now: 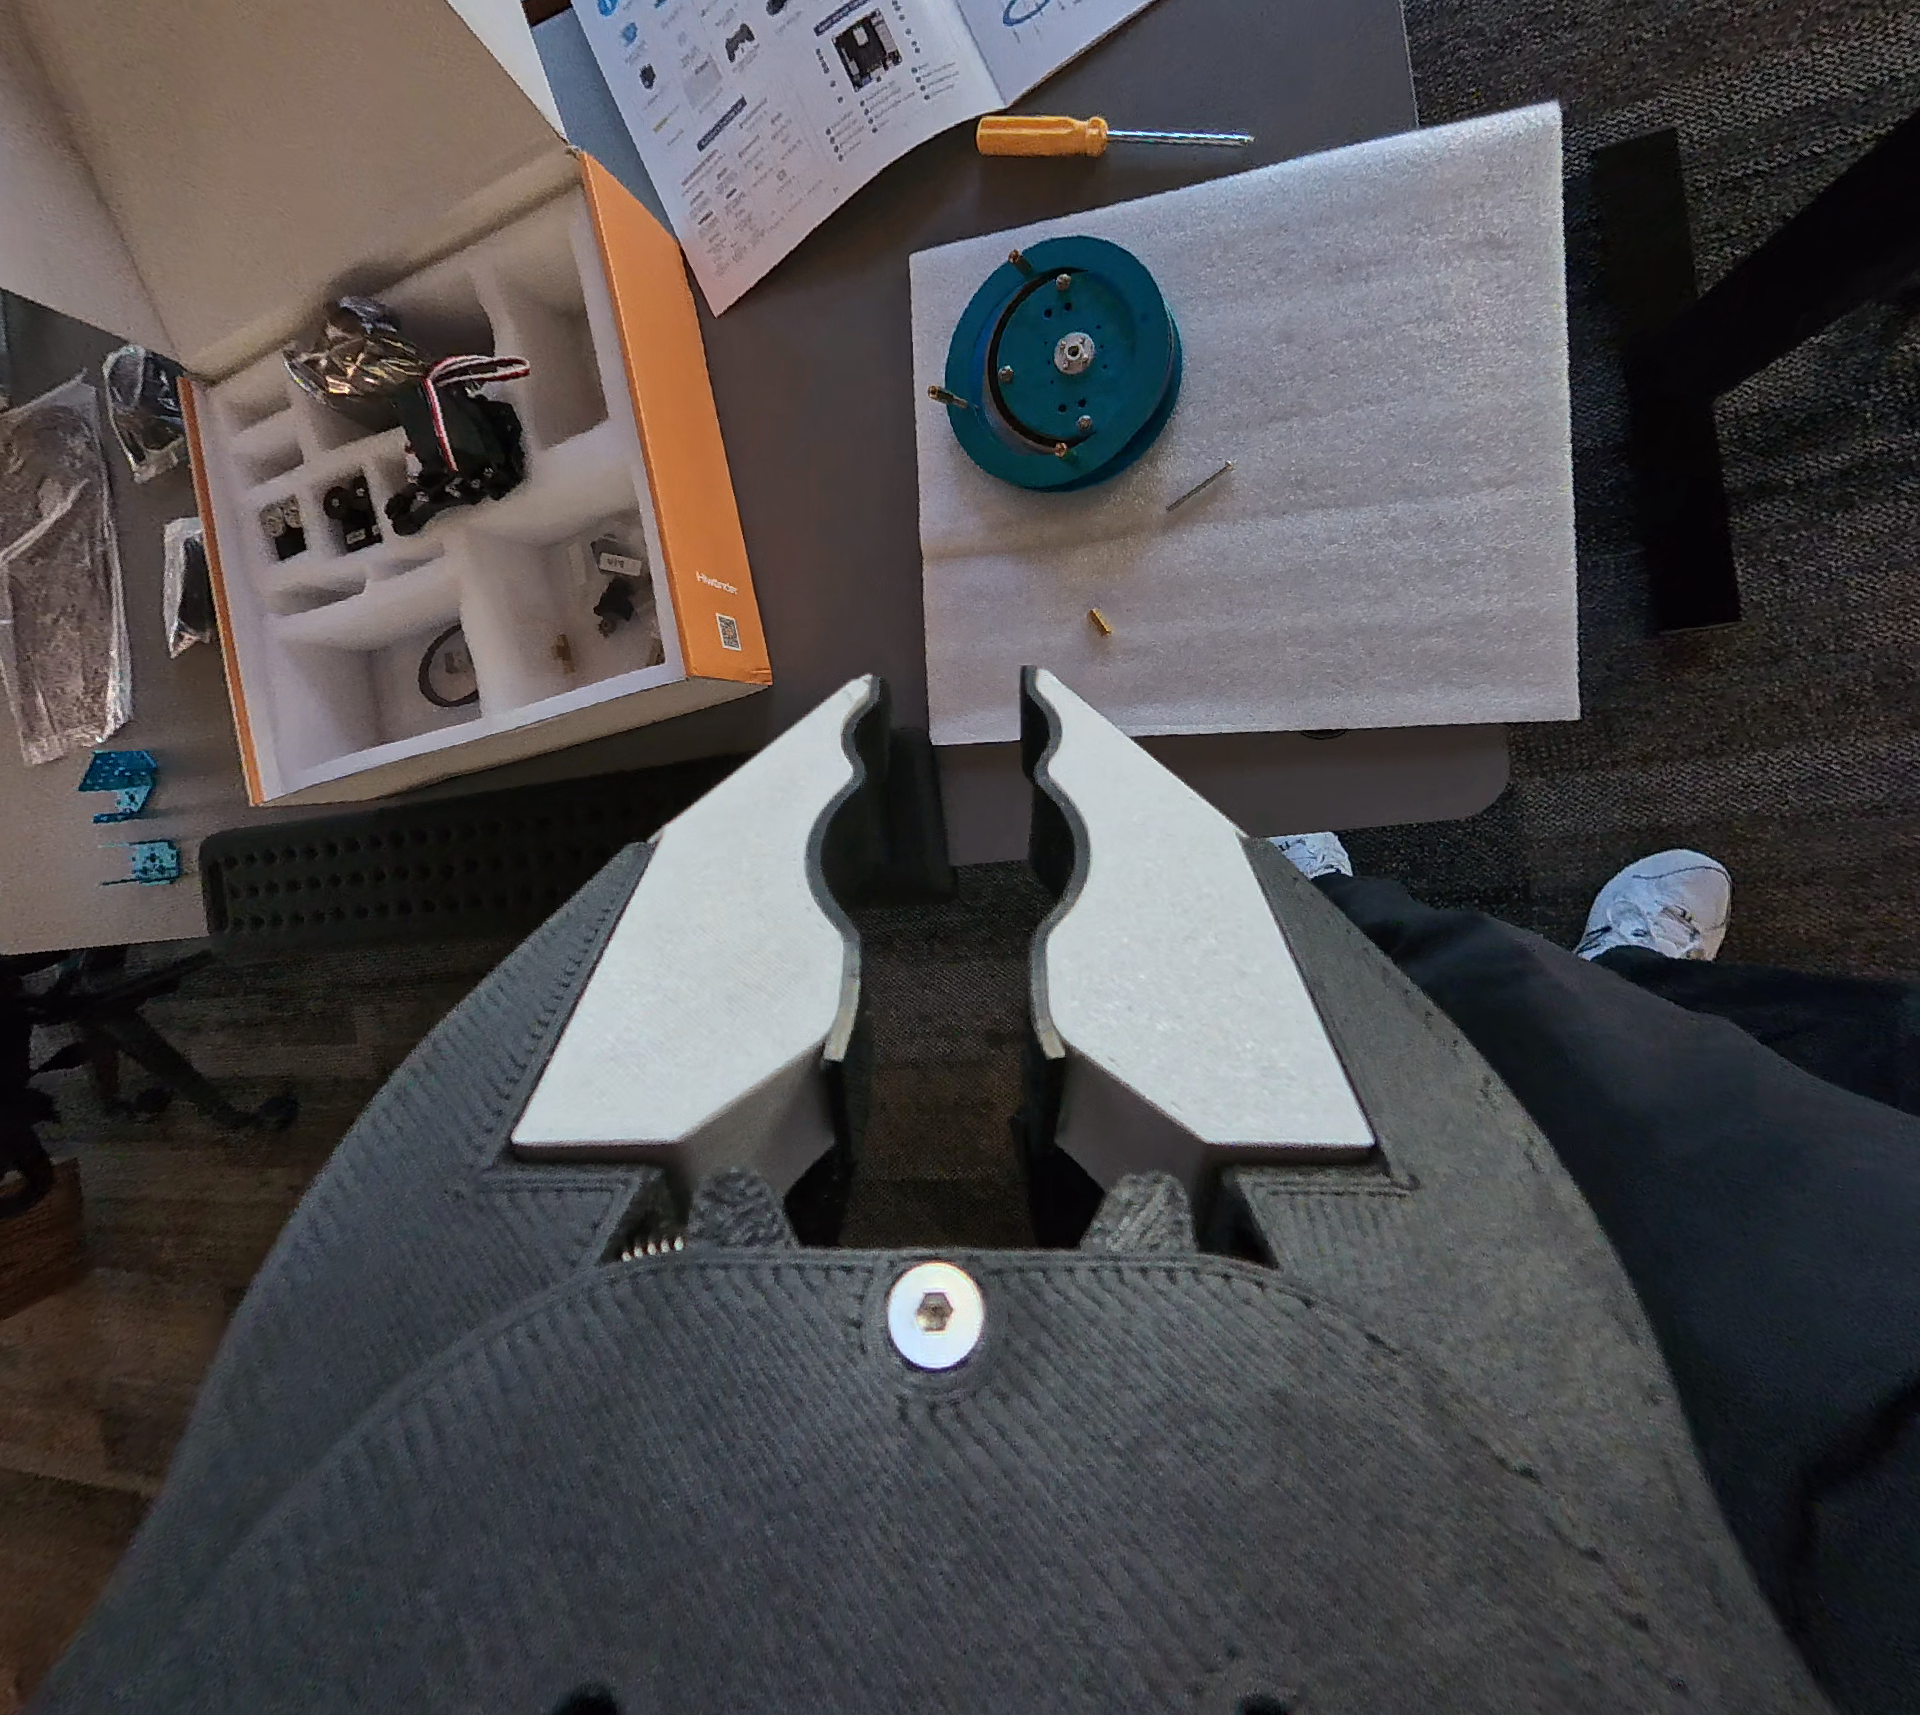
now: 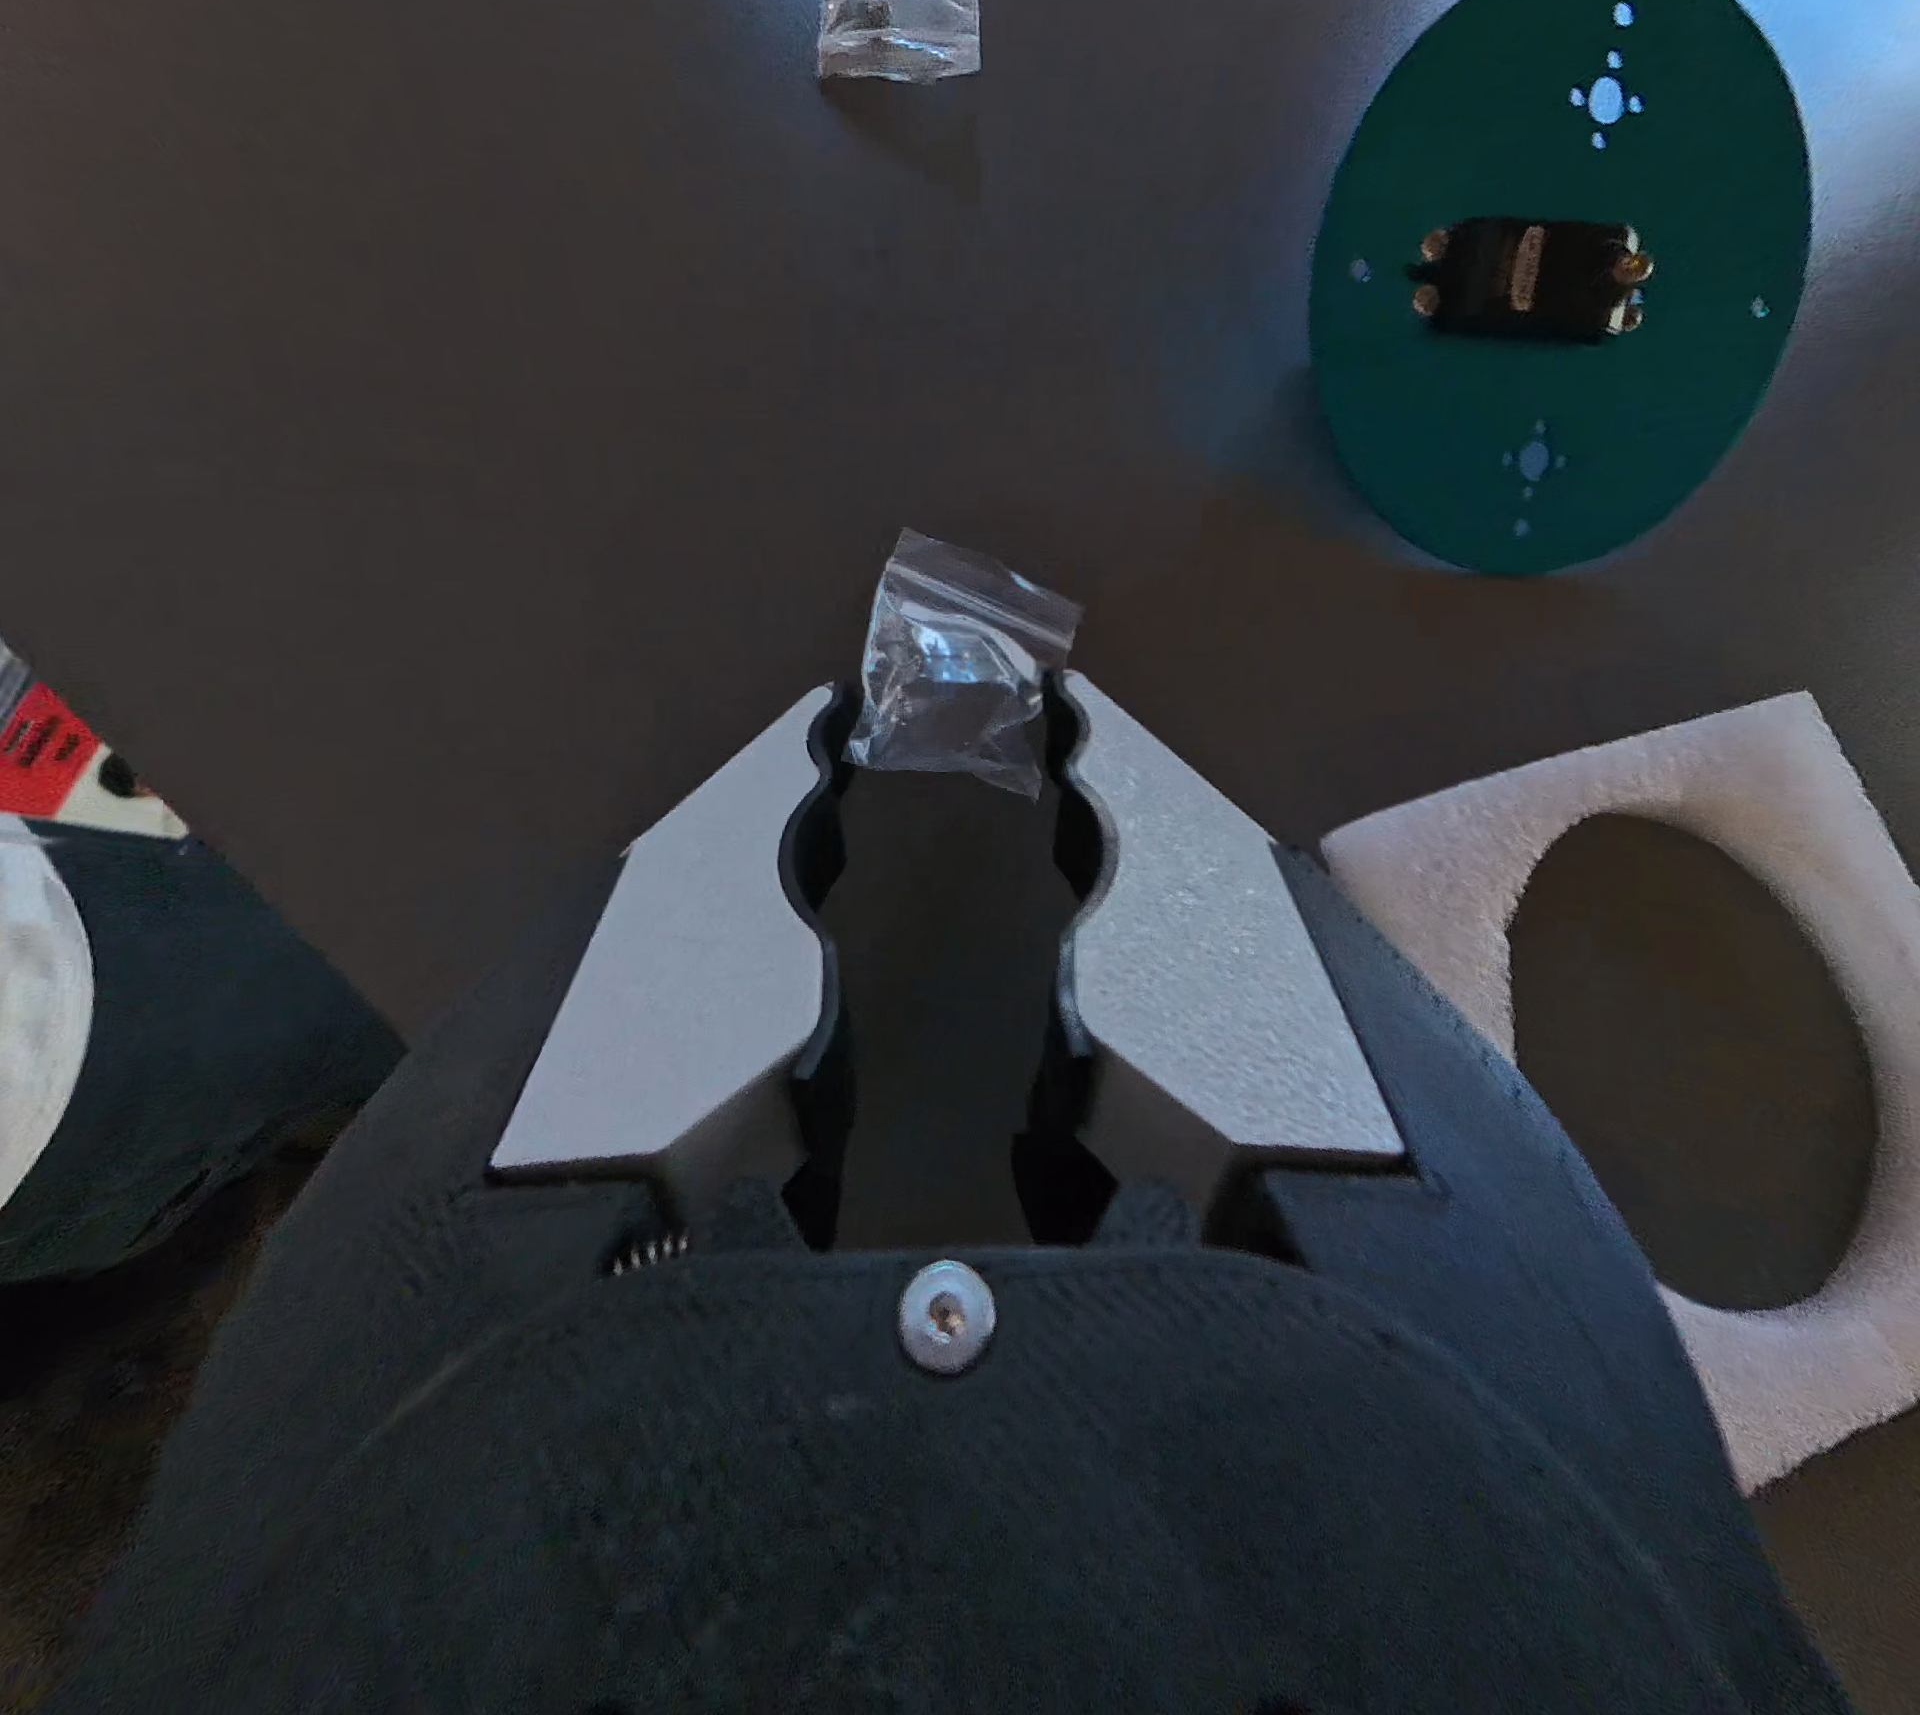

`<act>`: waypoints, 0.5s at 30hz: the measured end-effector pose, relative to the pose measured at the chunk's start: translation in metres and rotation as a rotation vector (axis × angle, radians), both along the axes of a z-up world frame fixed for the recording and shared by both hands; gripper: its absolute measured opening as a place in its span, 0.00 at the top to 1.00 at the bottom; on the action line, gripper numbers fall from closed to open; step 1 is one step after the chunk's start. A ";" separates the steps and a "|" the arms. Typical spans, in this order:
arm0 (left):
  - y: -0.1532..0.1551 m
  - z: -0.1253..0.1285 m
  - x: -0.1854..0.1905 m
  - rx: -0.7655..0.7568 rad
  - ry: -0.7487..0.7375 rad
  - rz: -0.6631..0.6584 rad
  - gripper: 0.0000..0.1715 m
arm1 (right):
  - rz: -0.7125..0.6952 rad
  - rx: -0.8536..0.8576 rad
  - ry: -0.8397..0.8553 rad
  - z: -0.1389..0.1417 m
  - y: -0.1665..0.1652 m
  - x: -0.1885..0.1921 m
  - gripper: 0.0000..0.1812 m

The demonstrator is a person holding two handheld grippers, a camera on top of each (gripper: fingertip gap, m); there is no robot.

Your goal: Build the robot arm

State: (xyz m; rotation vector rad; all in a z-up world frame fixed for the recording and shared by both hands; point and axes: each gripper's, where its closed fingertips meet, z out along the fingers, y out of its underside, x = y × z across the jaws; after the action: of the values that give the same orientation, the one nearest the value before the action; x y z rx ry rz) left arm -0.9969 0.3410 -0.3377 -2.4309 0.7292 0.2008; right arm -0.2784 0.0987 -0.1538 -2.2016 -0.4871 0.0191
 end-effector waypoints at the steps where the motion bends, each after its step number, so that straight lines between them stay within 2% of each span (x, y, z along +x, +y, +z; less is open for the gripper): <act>1: 0.000 0.002 -0.001 0.003 0.002 0.001 0.86 | 0.003 0.011 -0.028 0.001 0.001 0.000 0.83; 3: 0.000 0.003 -0.005 0.004 0.010 0.006 0.86 | 0.026 0.093 -0.136 0.009 0.006 -0.003 0.83; 6: -0.004 0.001 -0.014 0.007 0.020 0.034 0.87 | 0.108 0.339 -0.466 0.037 0.011 -0.018 0.83; 8: -0.008 -0.002 -0.017 0.001 0.010 0.055 0.87 | 0.142 0.395 -0.640 0.041 0.012 -0.025 0.84; 9: -0.011 -0.003 -0.018 0.002 0.009 0.061 0.87 | 0.151 0.388 -0.674 0.039 0.013 -0.028 0.83; 12: -0.020 -0.005 -0.021 0.005 0.015 0.072 0.88 | 0.175 0.377 -0.641 0.035 0.019 -0.034 0.84; 15: -0.032 -0.008 -0.026 -0.003 0.022 0.087 0.88 | 0.215 0.428 -0.654 0.042 0.024 -0.040 0.86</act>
State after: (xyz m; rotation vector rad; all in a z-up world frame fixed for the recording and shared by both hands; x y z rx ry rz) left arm -1.0226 0.3086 -0.3454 -2.4688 0.6334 0.2610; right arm -0.3184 0.1228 -0.1120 -1.6899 -0.9839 -0.6471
